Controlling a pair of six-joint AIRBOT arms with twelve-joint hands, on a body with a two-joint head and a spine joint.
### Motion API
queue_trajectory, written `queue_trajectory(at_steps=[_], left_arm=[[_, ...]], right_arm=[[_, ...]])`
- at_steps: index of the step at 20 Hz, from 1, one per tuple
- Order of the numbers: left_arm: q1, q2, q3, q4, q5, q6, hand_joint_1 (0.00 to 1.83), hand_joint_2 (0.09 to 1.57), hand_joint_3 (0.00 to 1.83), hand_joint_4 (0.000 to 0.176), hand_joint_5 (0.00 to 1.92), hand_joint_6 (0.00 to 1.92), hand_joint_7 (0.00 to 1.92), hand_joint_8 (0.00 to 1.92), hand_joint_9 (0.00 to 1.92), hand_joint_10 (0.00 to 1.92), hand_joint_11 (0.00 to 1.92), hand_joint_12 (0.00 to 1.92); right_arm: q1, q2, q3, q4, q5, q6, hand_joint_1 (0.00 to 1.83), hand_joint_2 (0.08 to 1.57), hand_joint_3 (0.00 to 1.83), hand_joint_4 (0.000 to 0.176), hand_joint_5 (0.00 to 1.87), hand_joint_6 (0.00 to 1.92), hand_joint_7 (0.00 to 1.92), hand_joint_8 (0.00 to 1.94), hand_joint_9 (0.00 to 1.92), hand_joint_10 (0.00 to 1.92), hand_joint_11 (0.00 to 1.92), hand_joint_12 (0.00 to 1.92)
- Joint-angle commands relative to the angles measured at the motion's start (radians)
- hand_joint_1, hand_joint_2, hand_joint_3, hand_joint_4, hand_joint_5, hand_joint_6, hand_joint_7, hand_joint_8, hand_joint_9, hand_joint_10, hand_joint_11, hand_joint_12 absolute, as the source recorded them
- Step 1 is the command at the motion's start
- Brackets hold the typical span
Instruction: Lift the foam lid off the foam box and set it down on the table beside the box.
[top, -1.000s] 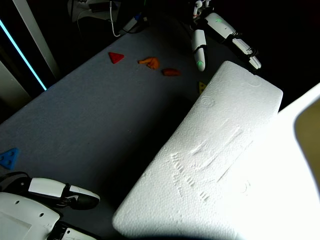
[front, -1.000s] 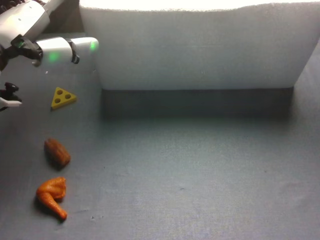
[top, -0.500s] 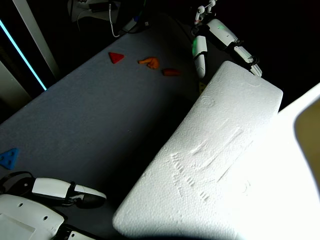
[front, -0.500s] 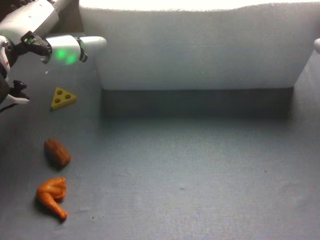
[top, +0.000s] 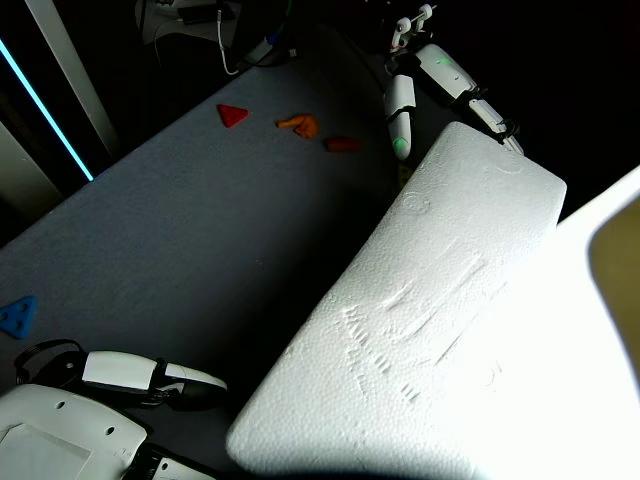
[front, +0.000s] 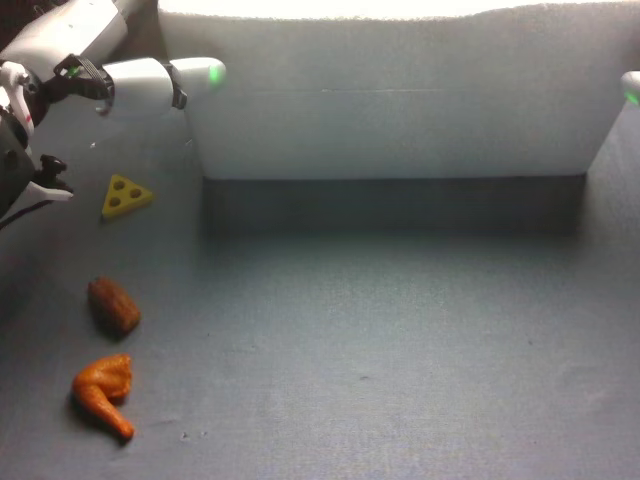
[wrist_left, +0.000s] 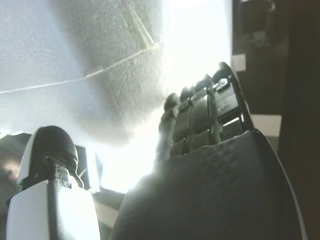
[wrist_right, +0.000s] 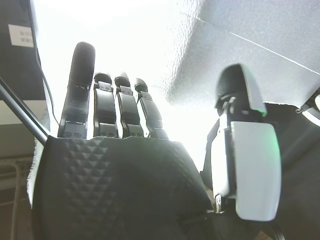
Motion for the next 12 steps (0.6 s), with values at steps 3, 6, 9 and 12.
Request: queue_trajectory(at_steps=[3,6,9,12], left_arm=[[-0.015,0.001,0.011,0.002,-0.122,-0.005,0.41,1.08,0.0,0.0,0.07,0.0,0.0,0.0,0.0,0.0,0.0,0.33],[-0.015,-0.003,0.013,0.002,-0.123,-0.008,0.39,1.08,0.0,0.0,0.12,0.0,0.0,0.0,0.0,0.0,0.0,0.28],[-0.014,-0.006,0.013,0.01,-0.13,-0.019,0.38,1.11,0.0,0.0,0.18,0.01,0.0,0.0,0.0,0.0,0.0,0.68],[-0.005,-0.007,0.008,0.018,-0.149,-0.036,0.34,1.13,0.0,0.0,0.21,0.01,0.02,0.0,0.04,0.01,0.0,0.86]], right_arm=[[0.017,0.012,0.012,-0.014,0.124,0.001,0.51,1.17,0.0,0.0,0.0,0.0,0.0,0.0,0.0,0.0,0.0,0.87],[0.017,0.012,0.014,-0.015,0.124,0.01,0.5,1.2,0.0,0.0,0.0,0.0,0.0,0.0,0.06,0.04,0.0,0.93],[0.017,0.012,0.015,-0.024,0.127,0.027,0.57,1.26,0.0,0.0,0.07,0.48,0.21,0.06,0.06,0.6,0.0,1.51],[0.018,0.011,0.016,-0.04,0.133,0.045,0.53,1.27,0.0,0.0,0.0,0.97,0.26,0.1,0.0,0.94,0.0,1.72]])
